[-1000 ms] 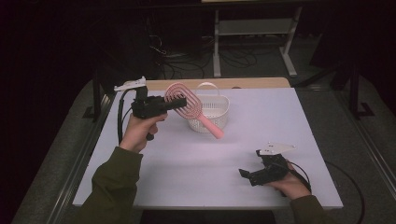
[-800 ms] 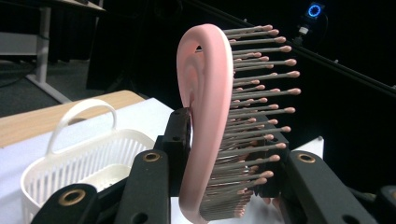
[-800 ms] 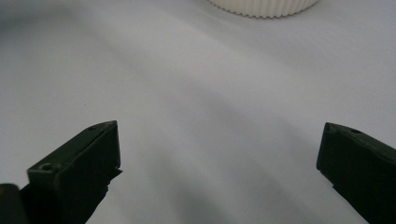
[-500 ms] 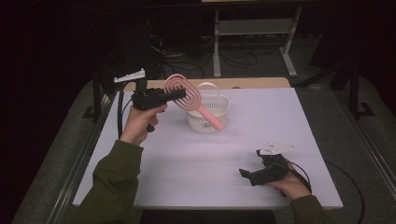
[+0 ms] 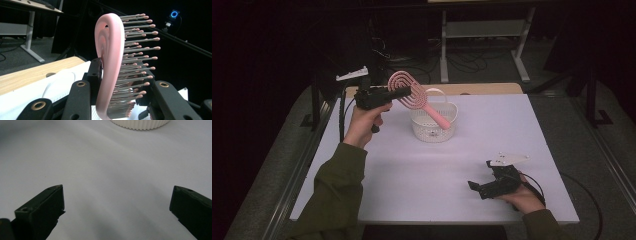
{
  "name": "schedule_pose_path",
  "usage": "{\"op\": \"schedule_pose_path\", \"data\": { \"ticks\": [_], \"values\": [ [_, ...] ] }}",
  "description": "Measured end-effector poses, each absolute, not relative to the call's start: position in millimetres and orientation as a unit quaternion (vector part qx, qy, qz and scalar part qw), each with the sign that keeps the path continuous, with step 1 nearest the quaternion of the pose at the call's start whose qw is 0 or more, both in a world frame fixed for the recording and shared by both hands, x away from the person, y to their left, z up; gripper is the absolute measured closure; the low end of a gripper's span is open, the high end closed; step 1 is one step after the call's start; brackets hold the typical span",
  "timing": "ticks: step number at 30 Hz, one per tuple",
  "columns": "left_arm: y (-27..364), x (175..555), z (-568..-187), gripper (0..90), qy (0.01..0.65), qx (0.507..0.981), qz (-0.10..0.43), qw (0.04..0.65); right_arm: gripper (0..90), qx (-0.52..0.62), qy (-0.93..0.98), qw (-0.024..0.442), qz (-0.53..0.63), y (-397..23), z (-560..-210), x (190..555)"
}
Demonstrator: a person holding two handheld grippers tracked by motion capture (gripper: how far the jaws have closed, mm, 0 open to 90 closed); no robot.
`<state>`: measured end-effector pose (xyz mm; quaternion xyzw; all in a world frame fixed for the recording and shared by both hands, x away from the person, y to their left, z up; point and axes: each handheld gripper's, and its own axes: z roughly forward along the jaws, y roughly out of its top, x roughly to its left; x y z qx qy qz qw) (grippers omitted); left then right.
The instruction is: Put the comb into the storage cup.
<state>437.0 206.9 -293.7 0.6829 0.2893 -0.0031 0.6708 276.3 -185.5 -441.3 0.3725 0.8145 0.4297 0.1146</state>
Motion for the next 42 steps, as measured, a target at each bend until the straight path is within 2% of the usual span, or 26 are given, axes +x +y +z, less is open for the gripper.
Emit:
{"op": "schedule_pose_path", "data": {
  "ticks": [24, 42],
  "values": [
    [198.2, 462.1, -311.1, 64.8, 0.319, 0.678, 0.039, 0.662, 0.0, 0.372, 0.814, 0.114, 0.431, -185.4, -440.8, 275.6],
    [188.0, 466.7, -337.7, 64.8, 0.347, 0.671, 0.039, 0.655, 0.0, 0.371, 0.814, 0.113, 0.432, -185.1, -440.7, 275.2]
  ]
}}
